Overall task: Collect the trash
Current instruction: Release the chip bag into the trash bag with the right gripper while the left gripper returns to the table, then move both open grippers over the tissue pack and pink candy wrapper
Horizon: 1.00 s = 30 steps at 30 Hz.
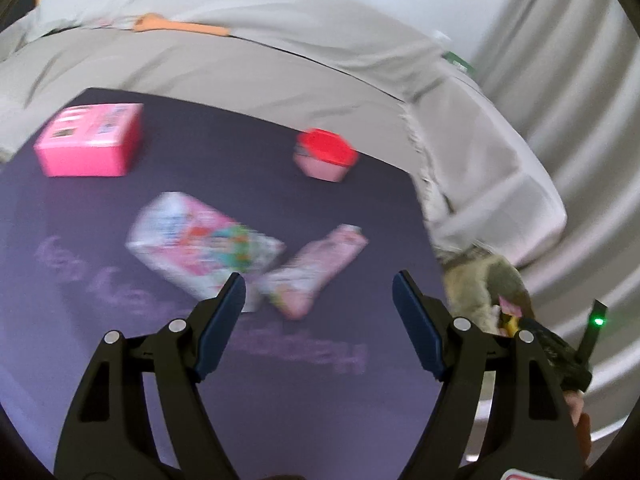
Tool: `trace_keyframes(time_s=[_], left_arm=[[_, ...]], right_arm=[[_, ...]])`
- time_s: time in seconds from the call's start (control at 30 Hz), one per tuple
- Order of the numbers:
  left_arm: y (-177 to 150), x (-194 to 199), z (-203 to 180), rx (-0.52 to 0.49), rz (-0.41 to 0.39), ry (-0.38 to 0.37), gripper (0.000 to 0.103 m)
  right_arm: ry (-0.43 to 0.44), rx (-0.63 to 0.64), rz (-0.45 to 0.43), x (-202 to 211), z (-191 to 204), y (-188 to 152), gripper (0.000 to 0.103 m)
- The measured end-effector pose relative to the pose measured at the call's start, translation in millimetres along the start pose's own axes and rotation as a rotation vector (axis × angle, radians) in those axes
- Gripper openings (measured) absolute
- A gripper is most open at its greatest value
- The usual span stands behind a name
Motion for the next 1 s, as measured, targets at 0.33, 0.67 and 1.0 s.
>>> trace_keyframes(time_s=[0.33, 0.67, 1.0], left_arm=[[-17, 45, 82, 0.169, -0.027, 0.073, 0.072], [-28, 54, 100, 0.161, 0.005, 0.054, 0.072], [-25, 51, 119, 0.156, 0.03, 0.028, 0.072]], right_arm=[[0.068, 0.1, -0.067, 40, 81, 21, 0.05], [0.251, 0.213, 0.0, 48, 207, 2, 0.05], [0.375, 0.188, 0.131, 21, 294, -7, 0.05]])
Point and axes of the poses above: each gripper's, at about its wrist camera, not at the fingertips, and x roughly against the way its jaws point, z to its left, y to its top, the point moved 7 cm from there along -x, roughly the way its jaws point, and after that the axes turned 12 degrees about -y, right-handed, at the moved point
